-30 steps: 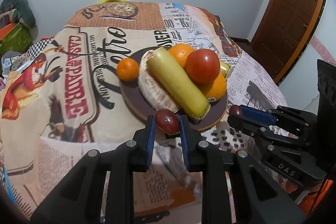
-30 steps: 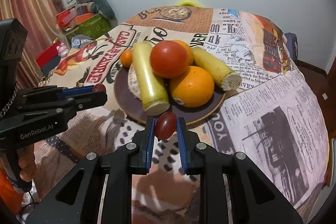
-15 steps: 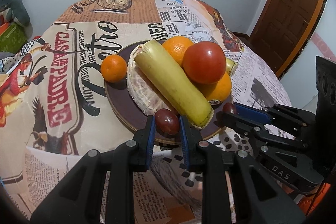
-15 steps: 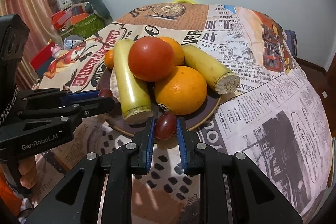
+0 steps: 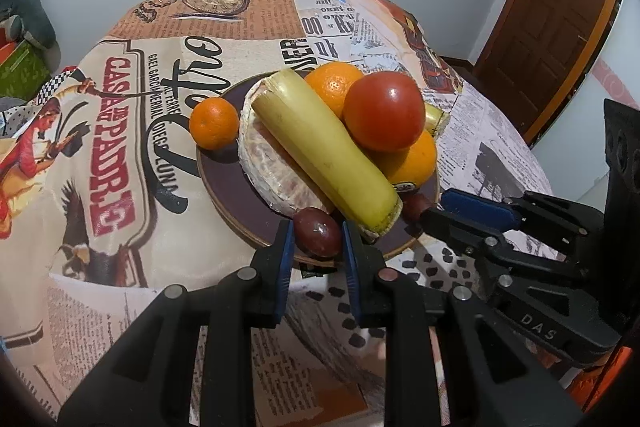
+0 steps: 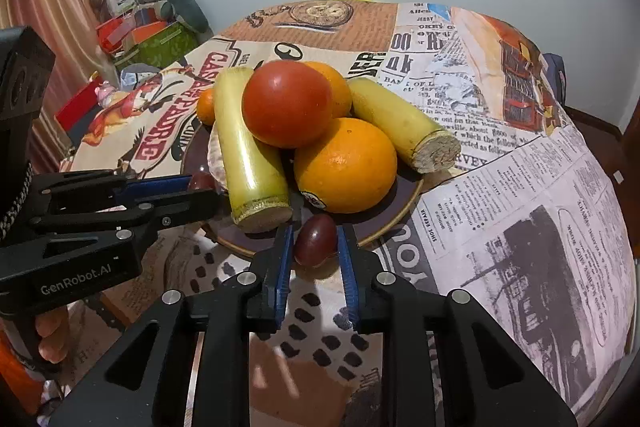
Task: Organize fruits
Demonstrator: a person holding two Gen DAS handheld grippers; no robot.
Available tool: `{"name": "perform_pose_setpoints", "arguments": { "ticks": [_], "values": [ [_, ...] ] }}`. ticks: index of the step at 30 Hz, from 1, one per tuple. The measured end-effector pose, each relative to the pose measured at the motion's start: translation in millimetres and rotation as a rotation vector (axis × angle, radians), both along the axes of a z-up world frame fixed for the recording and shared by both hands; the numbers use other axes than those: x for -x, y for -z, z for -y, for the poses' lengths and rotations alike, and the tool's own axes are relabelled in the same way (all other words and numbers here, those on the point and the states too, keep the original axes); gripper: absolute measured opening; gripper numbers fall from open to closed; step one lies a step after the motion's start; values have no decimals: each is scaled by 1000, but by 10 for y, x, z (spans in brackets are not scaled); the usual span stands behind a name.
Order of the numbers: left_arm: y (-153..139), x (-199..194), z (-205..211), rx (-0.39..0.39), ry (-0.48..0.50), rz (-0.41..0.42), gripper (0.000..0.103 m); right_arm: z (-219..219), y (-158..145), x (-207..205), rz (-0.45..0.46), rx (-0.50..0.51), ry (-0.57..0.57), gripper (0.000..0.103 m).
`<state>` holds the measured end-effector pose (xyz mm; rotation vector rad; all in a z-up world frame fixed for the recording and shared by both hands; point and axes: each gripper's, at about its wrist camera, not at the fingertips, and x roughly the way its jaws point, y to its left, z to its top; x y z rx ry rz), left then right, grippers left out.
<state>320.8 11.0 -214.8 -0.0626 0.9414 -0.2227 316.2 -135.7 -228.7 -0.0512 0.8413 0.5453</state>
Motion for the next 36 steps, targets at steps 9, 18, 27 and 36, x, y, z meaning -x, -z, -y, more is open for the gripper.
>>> {"name": "perform_pose_setpoints", "arguments": {
  "ticks": [9, 18, 27, 36],
  "values": [
    [-482, 321, -53, 5, -11, 89, 23, 102, -424, 272, 80, -8, 21, 23],
    [-539, 295, -51, -16, -41, 105, 23, 263, -792, 645, 180, -38, 45, 32],
    [-222, 218, -101, -11, -39, 16, 26, 355, -687, 574, 162, -40, 58, 32],
    [229, 121, 14, -57, -25, -83, 48, 342, -564, 556, 136, -32, 44, 32]
  ]
}}
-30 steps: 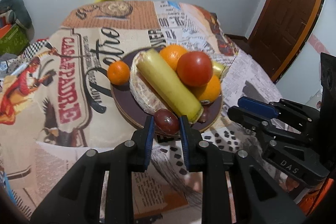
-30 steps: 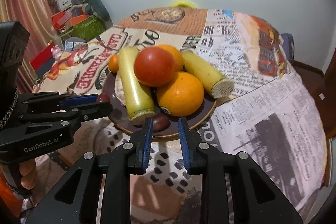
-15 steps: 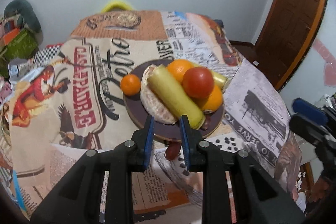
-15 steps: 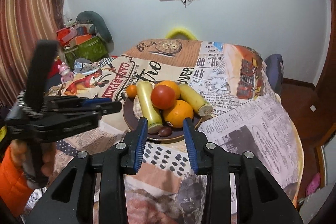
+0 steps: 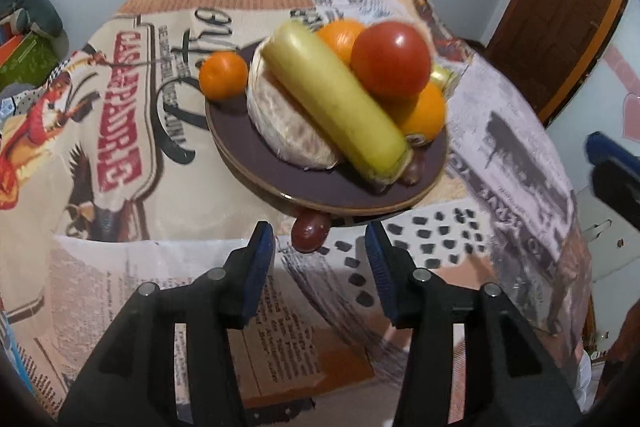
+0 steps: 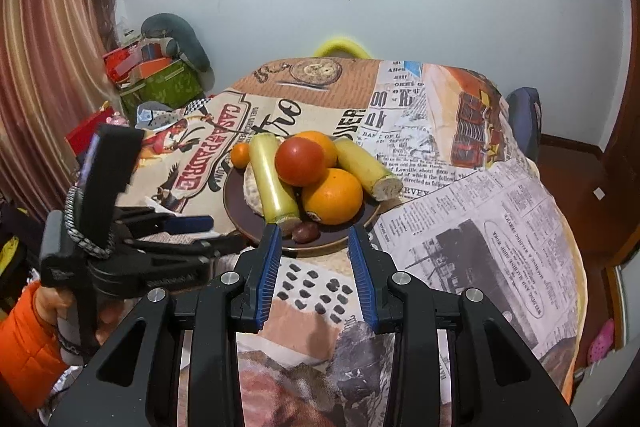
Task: Organize fruits
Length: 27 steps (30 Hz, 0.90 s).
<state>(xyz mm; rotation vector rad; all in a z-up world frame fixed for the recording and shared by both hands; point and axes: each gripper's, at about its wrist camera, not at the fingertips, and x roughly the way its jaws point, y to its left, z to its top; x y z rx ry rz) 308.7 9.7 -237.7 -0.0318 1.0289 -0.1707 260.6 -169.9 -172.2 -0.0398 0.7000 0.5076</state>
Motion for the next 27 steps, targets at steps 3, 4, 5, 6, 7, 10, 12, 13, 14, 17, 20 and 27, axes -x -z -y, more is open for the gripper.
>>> {"name": "perform_pose_setpoints", "arguments": {
  "ticks": [3, 4, 5, 6, 7, 10, 12, 13, 14, 17, 20, 27],
  "values": [
    [81, -53, 3, 6, -9, -13, 43, 8, 29, -6, -4, 3, 1, 32],
    [82, -58, 5, 3, -10, -8, 41, 18, 43, -14, -8, 2, 4, 32],
    [86, -55, 14, -2, -5, -4, 32, 30, 56, -26, -12, 1, 7, 32],
    [89, -56, 25, 0, 0, -7, 22, 34, 66, -29, -16, 0, 9, 32],
    [90, -46, 32, -1, 6, -9, 20, 42, 77, -38, -20, -1, 13, 32],
    [69, 11, 42, -13, 12, 1, 19, 47, 96, -61, -27, -4, 16, 32],
    [31, 71, 33, -19, 15, 11, 19, 38, 95, -51, -25, -3, 13, 32],
    [3, 101, 31, -19, 17, 17, 19, 33, 91, -47, -24, -3, 12, 32],
    [-25, 120, 25, -17, 18, 25, 19, 27, 89, -45, -22, -3, 10, 32],
    [-159, 173, 10, -6, 17, 61, 19, 17, 87, -50, -21, -6, 8, 32],
    [-264, 143, 28, 2, 20, 91, 19, 7, 102, -60, -25, -9, 7, 32],
    [-171, -93, 91, -11, 2, 66, 21, 12, 137, -92, -32, -9, 5, 32]
  ]
}}
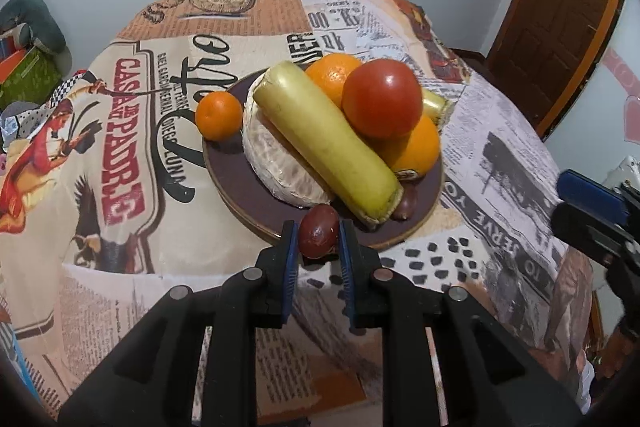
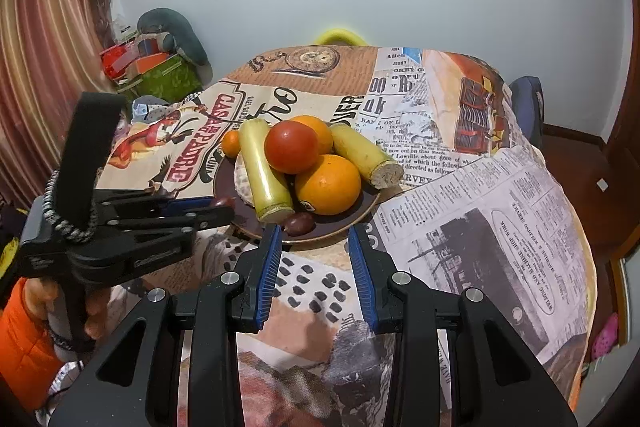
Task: Organize fruits
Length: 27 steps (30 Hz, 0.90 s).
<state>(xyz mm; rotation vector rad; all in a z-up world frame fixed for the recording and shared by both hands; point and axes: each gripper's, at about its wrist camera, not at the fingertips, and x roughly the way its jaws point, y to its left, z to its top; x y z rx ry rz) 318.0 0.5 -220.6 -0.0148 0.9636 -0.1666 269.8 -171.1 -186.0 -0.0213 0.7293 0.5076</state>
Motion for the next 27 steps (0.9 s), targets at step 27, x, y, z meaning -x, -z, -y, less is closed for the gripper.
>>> {"name": "perform_pose_setpoints", "arguments": {
  "ticks": [27],
  "values": [
    [-2210, 1908, -198, 40, -79, 619, 47, 62, -1401, 1090, 358, -95, 42, 32]
  ]
}}
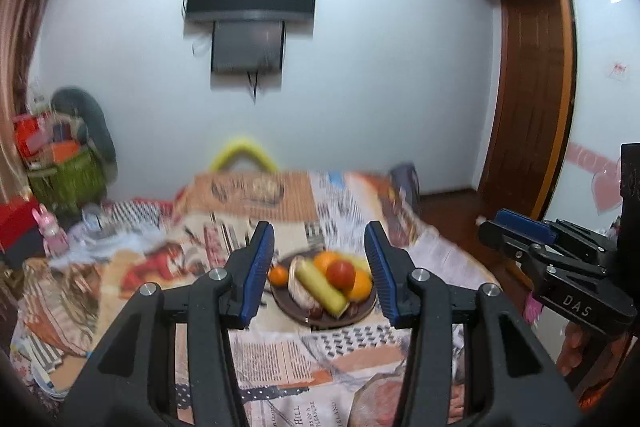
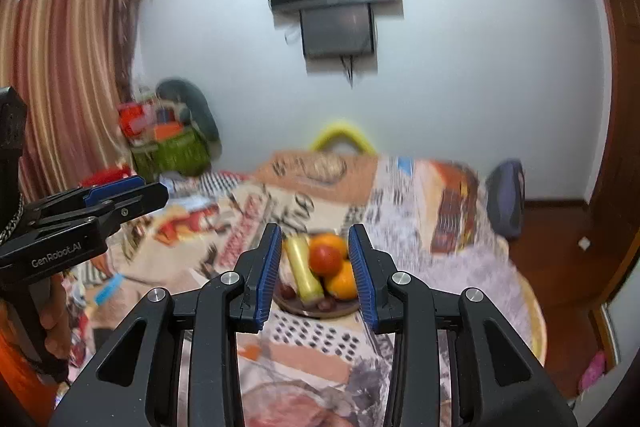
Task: Organize fruits
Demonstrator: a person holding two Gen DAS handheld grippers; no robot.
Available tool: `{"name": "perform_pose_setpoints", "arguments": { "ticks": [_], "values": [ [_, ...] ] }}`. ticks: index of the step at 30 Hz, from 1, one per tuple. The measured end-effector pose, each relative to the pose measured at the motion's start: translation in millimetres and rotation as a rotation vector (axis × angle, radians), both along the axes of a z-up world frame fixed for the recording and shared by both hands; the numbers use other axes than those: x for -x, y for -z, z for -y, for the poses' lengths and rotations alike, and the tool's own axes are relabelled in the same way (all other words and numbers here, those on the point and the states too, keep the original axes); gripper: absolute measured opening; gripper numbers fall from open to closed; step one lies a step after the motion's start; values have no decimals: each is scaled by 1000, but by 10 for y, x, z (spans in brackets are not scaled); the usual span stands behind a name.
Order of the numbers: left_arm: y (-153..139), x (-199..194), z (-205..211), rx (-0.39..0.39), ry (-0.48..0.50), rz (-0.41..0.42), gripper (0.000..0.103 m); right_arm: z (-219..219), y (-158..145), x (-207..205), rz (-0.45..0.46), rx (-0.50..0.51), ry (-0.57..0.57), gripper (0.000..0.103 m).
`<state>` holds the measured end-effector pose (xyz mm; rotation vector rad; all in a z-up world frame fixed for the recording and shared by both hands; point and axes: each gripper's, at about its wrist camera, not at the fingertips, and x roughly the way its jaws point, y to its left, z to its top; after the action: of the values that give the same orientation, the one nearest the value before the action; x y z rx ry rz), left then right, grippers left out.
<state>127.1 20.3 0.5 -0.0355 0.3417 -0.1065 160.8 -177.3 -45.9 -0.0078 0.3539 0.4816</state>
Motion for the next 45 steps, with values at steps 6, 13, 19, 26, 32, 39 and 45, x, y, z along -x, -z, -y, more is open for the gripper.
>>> {"name": "perform_pose_setpoints", "arguments": {
  "ticks": [6, 13, 19, 26, 32, 39, 45],
  "values": [
    [-351, 518, 25, -6, -14, 123, 54, 61, -389, 546, 161, -32, 26, 44],
    [-487, 892, 58, -22, -59, 220, 81, 88, -525, 886, 255, -65, 61, 73],
    [-504, 1026, 47, -24, -55, 235, 98, 37, -505, 985, 298, -52, 122, 96],
    [-468, 1087, 90, -27, -48, 221, 103, 50, -501, 1069, 308, -55, 143, 103],
    [-441, 1106, 129, -34, -45, 212, 103, 107, -458, 1148, 310, -58, 148, 103],
    [-428, 1109, 136, -36, -42, 209, 103, 113, -451, 1155, 307, -59, 147, 103],
    [-418, 1098, 114, -30, -37, 204, 103, 123, -444, 1169, 306, -58, 149, 103]
  ]
}}
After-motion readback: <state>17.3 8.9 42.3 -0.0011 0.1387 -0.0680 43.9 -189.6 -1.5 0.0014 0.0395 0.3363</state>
